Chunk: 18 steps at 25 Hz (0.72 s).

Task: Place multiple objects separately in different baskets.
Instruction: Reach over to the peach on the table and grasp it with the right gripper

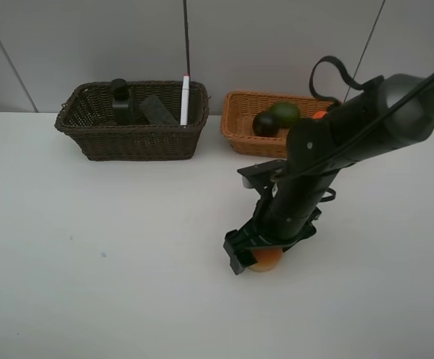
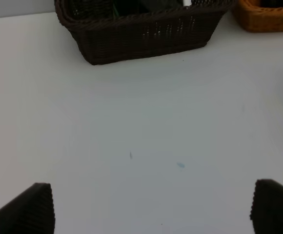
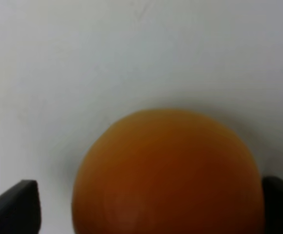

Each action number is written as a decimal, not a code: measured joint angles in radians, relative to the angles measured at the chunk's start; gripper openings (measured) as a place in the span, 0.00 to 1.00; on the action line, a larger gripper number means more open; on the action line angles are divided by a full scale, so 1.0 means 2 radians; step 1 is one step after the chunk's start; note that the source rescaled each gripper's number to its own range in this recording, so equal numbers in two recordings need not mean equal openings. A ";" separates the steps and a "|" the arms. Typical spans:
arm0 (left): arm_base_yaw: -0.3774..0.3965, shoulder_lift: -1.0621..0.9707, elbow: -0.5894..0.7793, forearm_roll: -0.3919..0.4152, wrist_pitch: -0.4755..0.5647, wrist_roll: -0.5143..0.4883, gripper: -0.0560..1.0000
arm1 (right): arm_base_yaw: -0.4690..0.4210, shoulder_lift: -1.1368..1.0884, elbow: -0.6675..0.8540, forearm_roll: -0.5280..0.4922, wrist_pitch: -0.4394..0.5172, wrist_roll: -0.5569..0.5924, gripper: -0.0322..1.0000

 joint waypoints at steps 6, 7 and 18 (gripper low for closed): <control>0.000 0.000 0.000 0.000 0.000 0.000 0.98 | 0.000 0.005 -0.002 0.000 -0.001 0.000 1.00; 0.000 0.000 0.000 0.000 0.000 0.000 0.98 | 0.000 0.006 -0.002 0.000 -0.001 0.000 1.00; 0.000 0.000 0.000 0.000 0.000 0.000 0.98 | 0.000 0.006 -0.002 -0.004 -0.003 -0.002 0.89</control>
